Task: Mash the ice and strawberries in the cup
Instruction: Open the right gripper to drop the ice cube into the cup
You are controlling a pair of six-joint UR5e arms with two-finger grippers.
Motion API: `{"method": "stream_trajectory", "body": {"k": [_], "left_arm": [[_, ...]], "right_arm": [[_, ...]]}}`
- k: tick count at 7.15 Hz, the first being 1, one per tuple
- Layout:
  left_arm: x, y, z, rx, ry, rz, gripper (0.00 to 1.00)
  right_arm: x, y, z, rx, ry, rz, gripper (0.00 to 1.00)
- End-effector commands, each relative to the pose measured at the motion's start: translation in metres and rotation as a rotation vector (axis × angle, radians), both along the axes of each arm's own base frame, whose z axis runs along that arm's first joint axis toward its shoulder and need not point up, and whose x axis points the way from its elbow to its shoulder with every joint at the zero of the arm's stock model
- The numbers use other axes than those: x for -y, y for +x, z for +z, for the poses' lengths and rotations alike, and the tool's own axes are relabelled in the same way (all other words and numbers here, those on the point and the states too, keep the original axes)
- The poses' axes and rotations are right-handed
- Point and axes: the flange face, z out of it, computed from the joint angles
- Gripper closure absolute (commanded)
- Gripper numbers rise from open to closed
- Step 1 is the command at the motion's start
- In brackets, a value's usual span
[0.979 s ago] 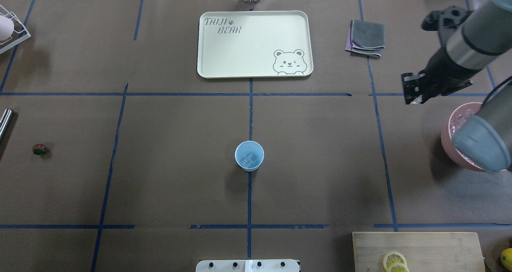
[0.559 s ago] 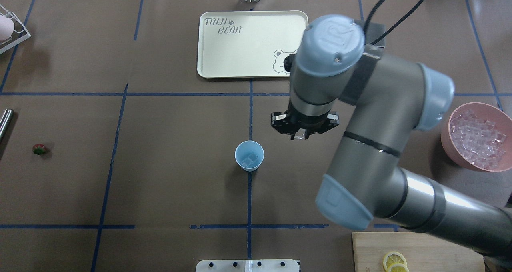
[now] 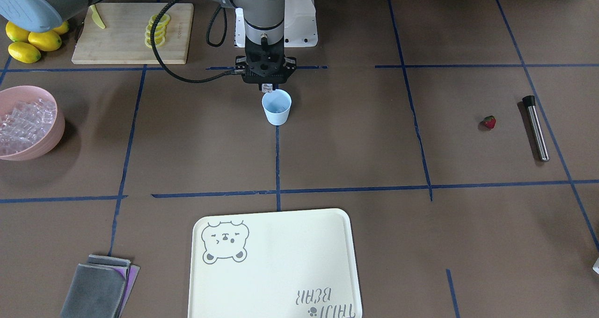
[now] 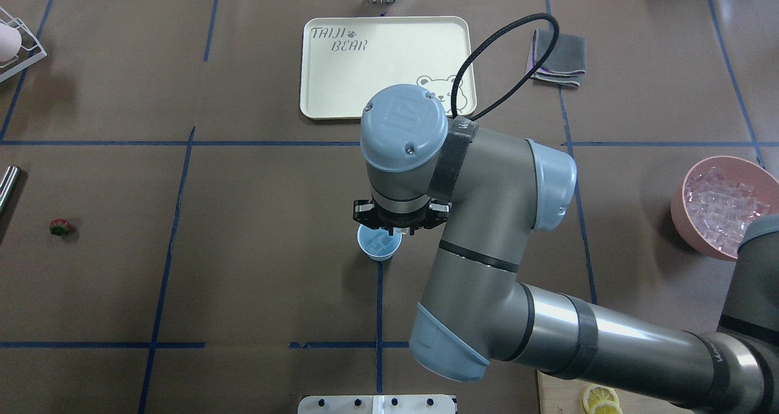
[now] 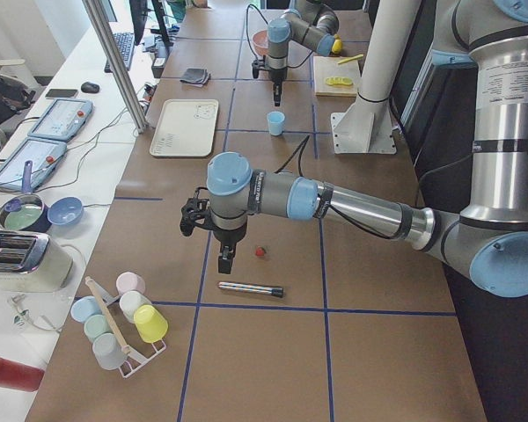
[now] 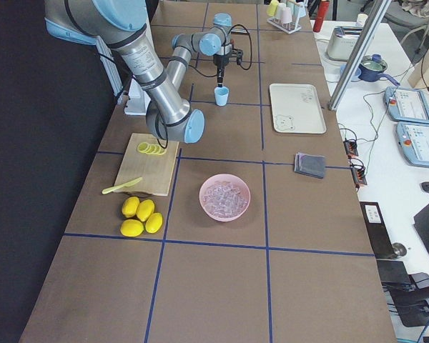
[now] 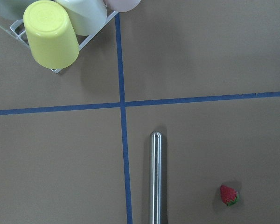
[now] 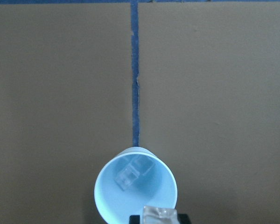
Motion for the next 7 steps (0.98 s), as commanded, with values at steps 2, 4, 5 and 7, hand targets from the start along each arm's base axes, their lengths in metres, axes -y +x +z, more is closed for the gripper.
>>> {"method": "stream_trajectory", "body": {"k": [2, 4, 5, 7], "left_arm": [[0.0, 0.0, 0.001, 0.0, -0.001, 0.0, 0.0], [0.0, 0.0, 0.001, 0.002, -0.001, 0.0, 0.0], [0.0, 0.0, 0.002, 0.002, -0.003, 0.0, 0.0], [0.0, 0.0, 0.002, 0.0, -0.003, 0.0, 0.0]], "right_arm": [[-0.003, -0.018, 0.004, -0.019, -0.006, 0.005, 0.98], [-0.004, -0.023, 0.003, -0.025, 0.0, 0.006, 0.95], [-0.004, -0.023, 0.004, -0.026, -0.002, 0.005, 0.77], [-0.004, -0.023, 0.004, -0.023, 0.0, 0.005, 0.39]]}}
